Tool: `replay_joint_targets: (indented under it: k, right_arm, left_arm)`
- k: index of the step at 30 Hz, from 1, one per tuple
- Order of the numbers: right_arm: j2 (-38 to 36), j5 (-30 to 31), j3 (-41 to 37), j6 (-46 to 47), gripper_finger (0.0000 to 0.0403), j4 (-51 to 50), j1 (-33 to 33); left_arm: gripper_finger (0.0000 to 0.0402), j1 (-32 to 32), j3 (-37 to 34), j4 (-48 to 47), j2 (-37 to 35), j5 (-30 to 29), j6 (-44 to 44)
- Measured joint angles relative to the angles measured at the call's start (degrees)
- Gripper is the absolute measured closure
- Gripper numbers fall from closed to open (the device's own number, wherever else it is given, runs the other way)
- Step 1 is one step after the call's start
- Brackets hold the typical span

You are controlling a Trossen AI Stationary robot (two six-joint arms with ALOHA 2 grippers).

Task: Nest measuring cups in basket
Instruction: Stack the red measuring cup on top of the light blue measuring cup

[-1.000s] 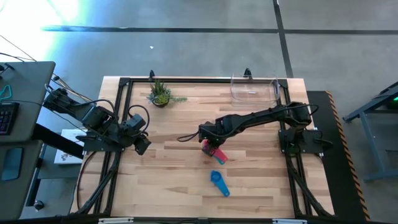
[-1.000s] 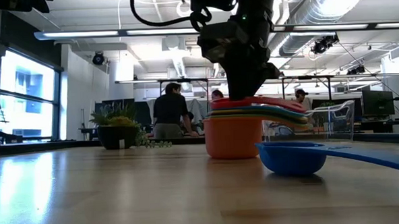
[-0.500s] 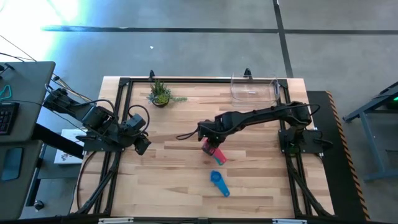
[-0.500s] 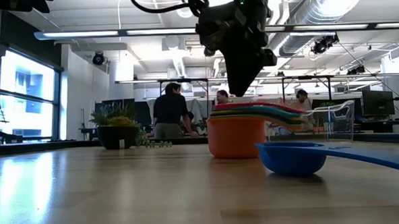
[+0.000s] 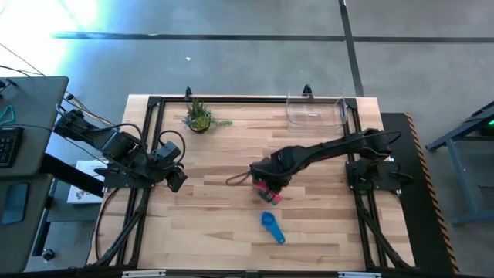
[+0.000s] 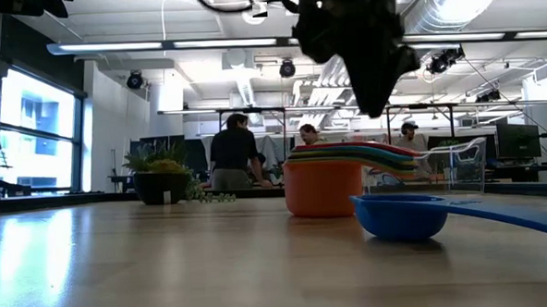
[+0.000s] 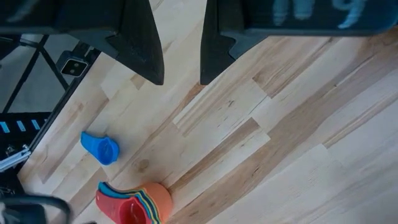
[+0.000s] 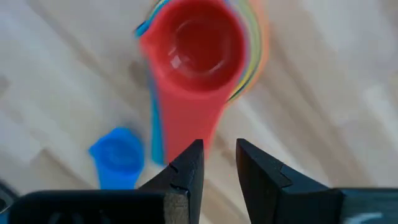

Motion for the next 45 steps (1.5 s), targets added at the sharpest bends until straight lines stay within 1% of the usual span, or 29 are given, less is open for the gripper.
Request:
replay_joint_targets:
  k: [6, 8, 11, 14, 16, 19, 23, 28, 34, 38, 42, 45]
  right_arm:
    - [-0.4, -0.7, 0.0, 10.8, 0.0318, 3.3, 6.1]
    - [-0.1, 1.7, 0.0, 13.6, 0.0318, 4.3, 7.7]
    - [0.0, 7.1, 0.0, 19.2, 0.0318, 2.3, 9.2]
    - [0.0, 10.6, 0.0, 23.9, 0.0318, -4.3, 9.3]
    - [-0.1, 11.4, -0.6, 24.5, 0.0318, -6.8, 8.7]
    - [0.0, 11.4, -2.6, 23.8, 0.0318, -6.9, 7.9]
    - [0.0, 10.3, -6.5, 22.2, 0.0318, -2.3, 7.0]
    - [0.0, 8.8, -8.8, 21.6, 0.0318, -0.6, 6.5]
    - [0.0, 7.3, -8.9, 20.2, 0.0318, 3.4, 6.4]
    - [0.0, 5.2, -8.9, 19.1, 0.0318, 5.4, 6.5]
    - [0.0, 4.9, -8.9, 18.7, 0.0318, 5.7, 6.6]
    - [0.0, 3.6, -8.9, 17.7, 0.0318, 5.8, 6.6]
  left_arm:
    - [0.0307, 0.0, 0.0, 0.0, 0.0, 0.0, 0.0]
    - [0.0307, 0.0, 0.0, 0.0, 0.0, 0.0, 0.0]
    - [0.0307, 0.0, 0.0, 0.0, 0.0, 0.0, 0.6]
    - [0.0307, 0.0, 0.0, 0.0, 0.0, 0.0, 1.5]
    - [0.0307, 0.0, 0.0, 0.0, 0.0, 0.0, 2.1]
    - [0.0307, 0.0, 0.0, 0.0, 0.0, 0.0, 3.0]
    - [0.0307, 0.0, 0.0, 0.0, 0.0, 0.0, 3.0]
    - [0.0307, 0.0, 0.0, 0.0, 0.0, 0.0, 3.0]
    - [0.0307, 0.0, 0.0, 0.0, 0.0, 0.0, 3.0]
    - [0.0307, 0.0, 0.0, 0.0, 0.0, 0.0, 3.0]
    - [0.0307, 0.0, 0.0, 0.0, 0.0, 0.0, 3.0]
    - [0.0307, 0.0, 0.0, 0.0, 0.0, 0.0, 3.0]
